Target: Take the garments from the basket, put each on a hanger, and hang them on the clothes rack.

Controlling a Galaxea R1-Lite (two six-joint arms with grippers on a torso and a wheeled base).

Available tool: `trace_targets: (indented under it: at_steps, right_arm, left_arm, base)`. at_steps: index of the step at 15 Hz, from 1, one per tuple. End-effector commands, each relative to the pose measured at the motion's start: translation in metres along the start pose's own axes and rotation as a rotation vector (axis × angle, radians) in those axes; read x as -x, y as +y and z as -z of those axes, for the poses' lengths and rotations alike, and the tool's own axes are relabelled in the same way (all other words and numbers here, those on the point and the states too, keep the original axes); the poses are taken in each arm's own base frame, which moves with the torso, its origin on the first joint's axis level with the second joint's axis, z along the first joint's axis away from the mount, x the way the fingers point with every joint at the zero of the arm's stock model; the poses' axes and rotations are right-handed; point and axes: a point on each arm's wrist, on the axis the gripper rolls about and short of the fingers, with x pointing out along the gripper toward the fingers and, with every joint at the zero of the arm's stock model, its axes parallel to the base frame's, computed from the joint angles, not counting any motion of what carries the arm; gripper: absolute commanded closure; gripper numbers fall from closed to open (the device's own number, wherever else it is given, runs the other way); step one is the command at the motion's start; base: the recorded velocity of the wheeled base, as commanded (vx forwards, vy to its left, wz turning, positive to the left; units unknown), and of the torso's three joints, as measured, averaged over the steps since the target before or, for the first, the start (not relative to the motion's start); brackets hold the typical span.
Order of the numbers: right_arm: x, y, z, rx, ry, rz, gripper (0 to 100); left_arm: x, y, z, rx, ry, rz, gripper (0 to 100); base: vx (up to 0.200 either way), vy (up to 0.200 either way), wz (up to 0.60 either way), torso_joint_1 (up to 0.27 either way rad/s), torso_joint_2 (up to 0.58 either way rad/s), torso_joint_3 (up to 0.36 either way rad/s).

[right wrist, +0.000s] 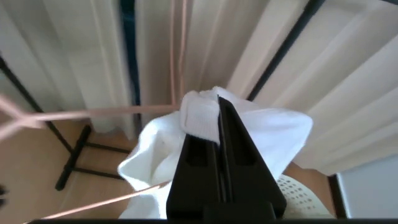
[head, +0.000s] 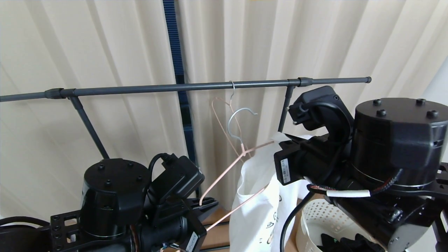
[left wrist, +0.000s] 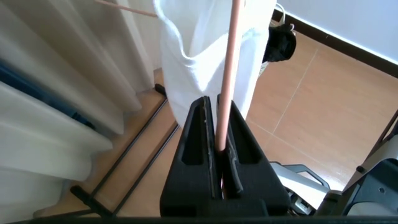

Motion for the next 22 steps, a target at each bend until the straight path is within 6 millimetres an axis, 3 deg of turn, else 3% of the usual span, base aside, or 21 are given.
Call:
trace_targets:
  at_steps: [1, 6, 12, 13, 22]
  right_arm:
    - [0.006, 0.01, -0.003, -0.013, -0.013, -0.038, 100]
    - [0.016, 0.027, -0.006, -0.073, -0.025, -0.11, 100]
    - [0.016, 0.019, -0.01, -0.089, -0.036, -0.088, 100]
    - [0.016, 0.018, -0.01, -0.089, -0.036, -0.088, 0]
    - [0.045, -0.012, -0.01, 0.014, -0.063, -0.144, 0]
  left_arm:
    - [0.0, -0.001, 0.0, -0.001, 0.001, 0.003, 100]
    - [0.001, -0.001, 0.0, -0.003, -0.006, 0.003, 100]
    - [0.006, -0.001, -0.002, -0.003, -0.055, -0.003, 100]
    - [0.007, -0.001, -0.001, -0.004, -0.052, -0.005, 100]
    - [0.013, 0.001, -0.005, 0.001, -0.077, -0.014, 100]
  base:
    - [0.0, 0.0, 0.0, 0.0, 0.0, 0.0]
    - [0.0, 0.0, 0.0, 0.0, 0.0, 0.0]
    - [0.0, 0.0, 0.0, 0.0, 0.0, 0.0]
    - [0.0, 0.0, 0.0, 0.0, 0.0, 0.0]
    - [0.0, 0.0, 0.0, 0.0, 0.0, 0.0]
